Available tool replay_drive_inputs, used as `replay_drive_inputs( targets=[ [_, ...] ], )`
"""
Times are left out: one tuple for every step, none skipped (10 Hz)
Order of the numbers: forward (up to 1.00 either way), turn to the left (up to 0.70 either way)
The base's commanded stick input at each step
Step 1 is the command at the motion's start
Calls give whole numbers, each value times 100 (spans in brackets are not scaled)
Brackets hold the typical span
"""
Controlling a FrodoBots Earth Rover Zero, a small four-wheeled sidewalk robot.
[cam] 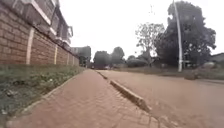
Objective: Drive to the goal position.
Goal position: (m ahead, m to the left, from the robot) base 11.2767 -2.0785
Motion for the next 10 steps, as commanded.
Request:
replay_drive_inputs(
  targets=[
    [70,0],
    [70,0],
    [70,0],
    [70,0],
    [70,0],
    [70,0],
    [70,0],
    [70,0],
    [70,0],
    [70,0]
  ],
)
